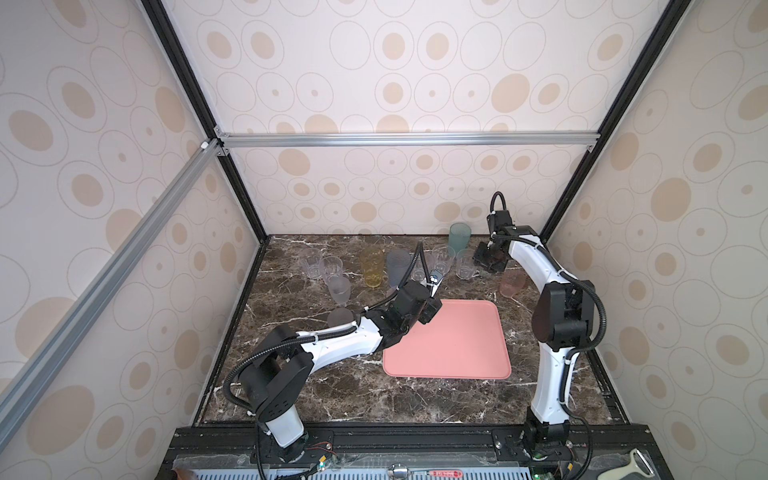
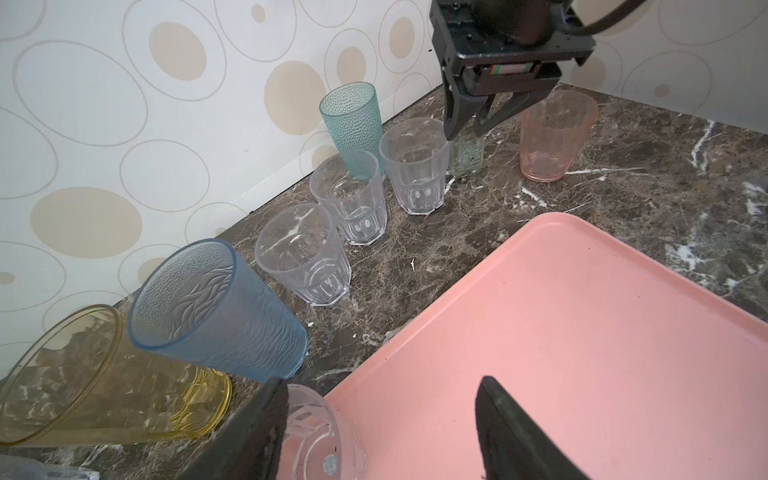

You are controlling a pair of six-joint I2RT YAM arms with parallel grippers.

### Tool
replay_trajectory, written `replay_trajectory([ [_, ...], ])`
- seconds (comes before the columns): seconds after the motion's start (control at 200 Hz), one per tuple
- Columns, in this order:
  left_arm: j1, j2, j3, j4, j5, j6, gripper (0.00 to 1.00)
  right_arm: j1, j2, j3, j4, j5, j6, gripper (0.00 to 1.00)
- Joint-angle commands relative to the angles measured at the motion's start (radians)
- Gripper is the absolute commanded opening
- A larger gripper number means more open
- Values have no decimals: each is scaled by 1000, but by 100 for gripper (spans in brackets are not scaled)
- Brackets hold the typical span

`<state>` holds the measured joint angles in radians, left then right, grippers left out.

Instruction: Place the glasses into the tray

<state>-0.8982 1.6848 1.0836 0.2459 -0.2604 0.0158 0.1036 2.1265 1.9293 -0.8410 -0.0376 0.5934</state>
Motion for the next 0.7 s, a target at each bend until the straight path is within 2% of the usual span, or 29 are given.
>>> replay_trajectory([
  [0.0,-4,23,29,-2,-3,19,72,0,43,52,-7,24,23,35],
  [0.325,-3,-6,-11,14,-15,12,72,-2,149,152,-27,53,38,34],
  [0.695,-4,-24,-26,20,-30,18,71,2,149,125,-30,51,22,17],
])
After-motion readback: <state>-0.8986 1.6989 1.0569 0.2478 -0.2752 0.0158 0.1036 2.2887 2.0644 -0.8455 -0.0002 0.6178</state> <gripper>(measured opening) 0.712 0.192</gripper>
